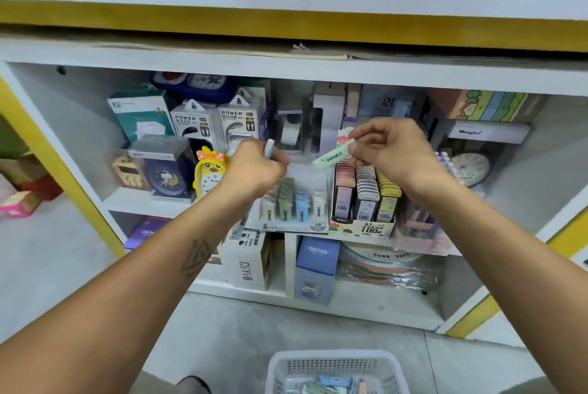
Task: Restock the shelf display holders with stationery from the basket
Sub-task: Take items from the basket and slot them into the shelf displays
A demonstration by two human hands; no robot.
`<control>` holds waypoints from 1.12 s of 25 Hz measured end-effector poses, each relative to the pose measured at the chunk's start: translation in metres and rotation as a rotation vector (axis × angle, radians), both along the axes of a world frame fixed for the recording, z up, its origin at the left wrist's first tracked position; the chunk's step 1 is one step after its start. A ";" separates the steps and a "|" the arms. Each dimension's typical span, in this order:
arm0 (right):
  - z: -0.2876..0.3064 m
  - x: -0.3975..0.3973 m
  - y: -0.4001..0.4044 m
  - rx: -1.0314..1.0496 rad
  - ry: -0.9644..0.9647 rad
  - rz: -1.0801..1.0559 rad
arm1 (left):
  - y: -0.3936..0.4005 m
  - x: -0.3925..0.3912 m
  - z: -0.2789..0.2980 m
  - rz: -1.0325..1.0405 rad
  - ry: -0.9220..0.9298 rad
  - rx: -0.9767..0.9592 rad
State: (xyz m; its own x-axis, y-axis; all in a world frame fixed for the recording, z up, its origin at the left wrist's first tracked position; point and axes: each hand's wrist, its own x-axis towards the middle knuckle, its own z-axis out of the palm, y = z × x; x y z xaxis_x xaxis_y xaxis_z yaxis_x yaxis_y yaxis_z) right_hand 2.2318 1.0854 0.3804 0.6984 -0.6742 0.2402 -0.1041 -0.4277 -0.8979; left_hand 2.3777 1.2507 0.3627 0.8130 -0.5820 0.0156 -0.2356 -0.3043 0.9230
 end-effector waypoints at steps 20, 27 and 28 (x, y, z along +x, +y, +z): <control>-0.065 0.100 0.029 -0.790 0.388 0.125 | 0.032 0.027 -0.041 -0.349 -0.680 0.624; -0.060 0.099 0.036 -0.759 0.576 0.180 | 0.030 0.028 -0.032 -0.297 -0.468 0.518; -0.054 0.096 0.038 -0.712 0.522 0.172 | 0.027 0.027 -0.028 -0.248 -0.334 0.393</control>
State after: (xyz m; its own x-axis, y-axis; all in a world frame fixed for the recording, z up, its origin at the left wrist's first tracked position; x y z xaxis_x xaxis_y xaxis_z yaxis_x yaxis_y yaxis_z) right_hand 2.3276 1.1236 0.3263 0.9131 -0.3633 0.1852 -0.3080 -0.9121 -0.2707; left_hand 2.4044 1.2780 0.3348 0.6396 -0.7686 -0.0074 -0.6033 -0.5080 0.6148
